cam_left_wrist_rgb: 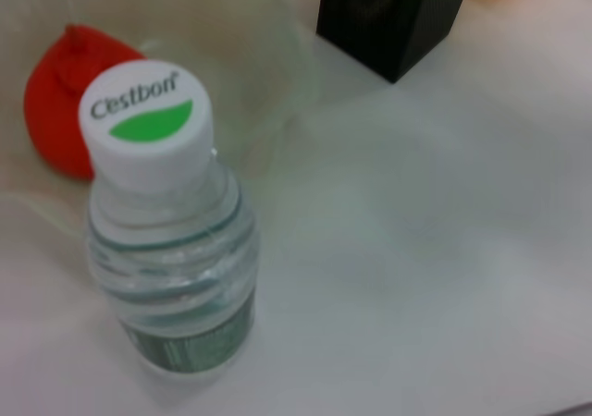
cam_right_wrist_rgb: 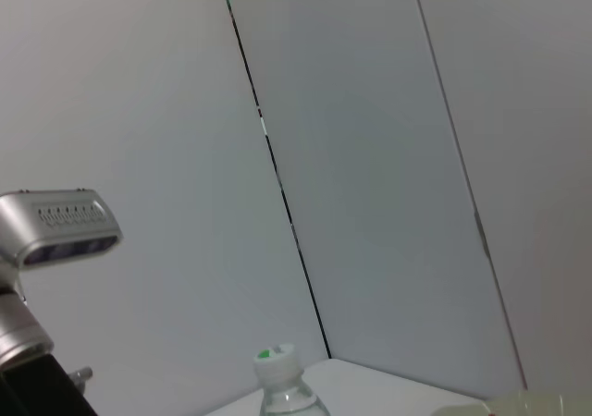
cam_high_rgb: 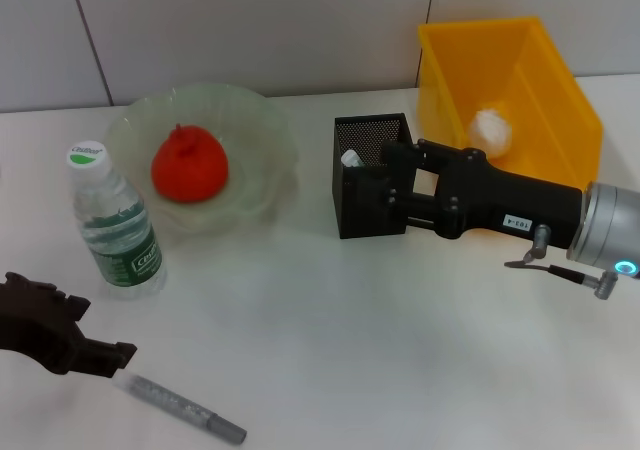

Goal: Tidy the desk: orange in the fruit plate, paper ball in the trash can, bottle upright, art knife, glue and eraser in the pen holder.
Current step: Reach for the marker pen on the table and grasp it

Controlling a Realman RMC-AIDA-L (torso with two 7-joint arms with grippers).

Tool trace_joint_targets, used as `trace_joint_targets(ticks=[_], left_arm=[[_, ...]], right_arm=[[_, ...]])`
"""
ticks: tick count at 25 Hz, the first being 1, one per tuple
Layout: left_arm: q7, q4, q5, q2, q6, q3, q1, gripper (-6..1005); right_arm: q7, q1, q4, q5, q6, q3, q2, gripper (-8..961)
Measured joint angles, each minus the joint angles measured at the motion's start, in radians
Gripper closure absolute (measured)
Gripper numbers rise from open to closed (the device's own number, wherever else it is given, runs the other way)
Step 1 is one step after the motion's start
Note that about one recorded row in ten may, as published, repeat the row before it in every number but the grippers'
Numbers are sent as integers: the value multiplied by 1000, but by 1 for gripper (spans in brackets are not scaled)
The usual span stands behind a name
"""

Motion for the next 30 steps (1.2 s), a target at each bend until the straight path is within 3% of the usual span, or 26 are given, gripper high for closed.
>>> trace_joint_targets(ticks=[12, 23, 30], left_arm=[[-44, 1, 48, 1, 43, 109, -25, 332], [20, -8, 231, -3, 49, 366, -98, 335], [85, -8, 228, -4, 49, 382, -129, 337]], right_arm=[[-5, 5, -24, 10, 21, 0, -1, 220], [-7, 1, -34, 11, 24, 0, 0, 220], [-9, -7, -52, 11, 16, 0, 0, 220]])
